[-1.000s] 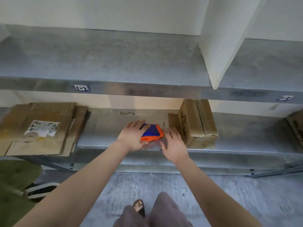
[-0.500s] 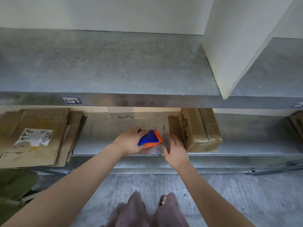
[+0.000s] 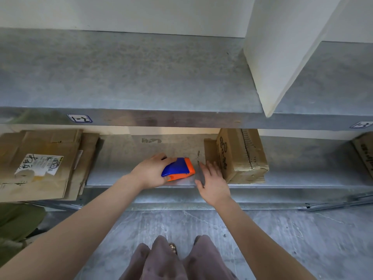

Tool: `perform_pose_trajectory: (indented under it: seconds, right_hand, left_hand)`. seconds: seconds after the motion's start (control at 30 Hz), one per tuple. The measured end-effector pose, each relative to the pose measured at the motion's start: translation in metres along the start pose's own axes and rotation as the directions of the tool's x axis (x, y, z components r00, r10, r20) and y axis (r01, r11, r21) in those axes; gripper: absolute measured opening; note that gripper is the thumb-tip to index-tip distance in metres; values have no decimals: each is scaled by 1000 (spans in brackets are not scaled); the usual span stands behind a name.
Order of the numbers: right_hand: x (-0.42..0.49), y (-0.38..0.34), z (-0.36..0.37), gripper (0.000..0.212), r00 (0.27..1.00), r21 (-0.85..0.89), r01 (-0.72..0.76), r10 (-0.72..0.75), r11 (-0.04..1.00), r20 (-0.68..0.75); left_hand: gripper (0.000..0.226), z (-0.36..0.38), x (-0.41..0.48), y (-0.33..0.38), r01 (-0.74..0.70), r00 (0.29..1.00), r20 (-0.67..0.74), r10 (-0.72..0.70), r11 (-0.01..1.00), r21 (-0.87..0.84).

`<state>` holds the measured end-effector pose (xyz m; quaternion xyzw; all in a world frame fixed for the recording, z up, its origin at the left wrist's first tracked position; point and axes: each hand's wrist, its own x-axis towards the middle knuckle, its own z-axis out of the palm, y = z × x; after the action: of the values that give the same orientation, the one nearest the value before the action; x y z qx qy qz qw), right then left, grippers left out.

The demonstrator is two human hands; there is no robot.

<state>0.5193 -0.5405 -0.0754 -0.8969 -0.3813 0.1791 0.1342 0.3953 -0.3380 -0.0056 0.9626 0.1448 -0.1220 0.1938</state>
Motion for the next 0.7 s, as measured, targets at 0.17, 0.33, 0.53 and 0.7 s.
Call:
perform_pose_trajectory:
  seconds: [0.17, 0.33, 0.53, 0.7]
  right_hand:
    - [-5, -4, 2, 68, 997, -114, 72, -69, 991, 29]
    - [-6, -10, -2, 65, 999, -69, 40, -40, 997, 3]
    - [-10, -11, -14, 64, 1000, -87, 11, -13, 996, -18]
    - [-10, -13, -20, 63, 998, -54, 34, -37, 998, -44]
  left_hand:
    - [64, -3, -7, 6, -14, 999, -33, 16, 999, 47]
    - [65, -1, -15, 15, -36, 998, -47, 39, 997, 72]
    - [67, -5, -20, 19, -48, 998, -35, 52, 991, 125]
    - [66, -26, -36, 8, -57, 995, -79, 64, 995, 84]
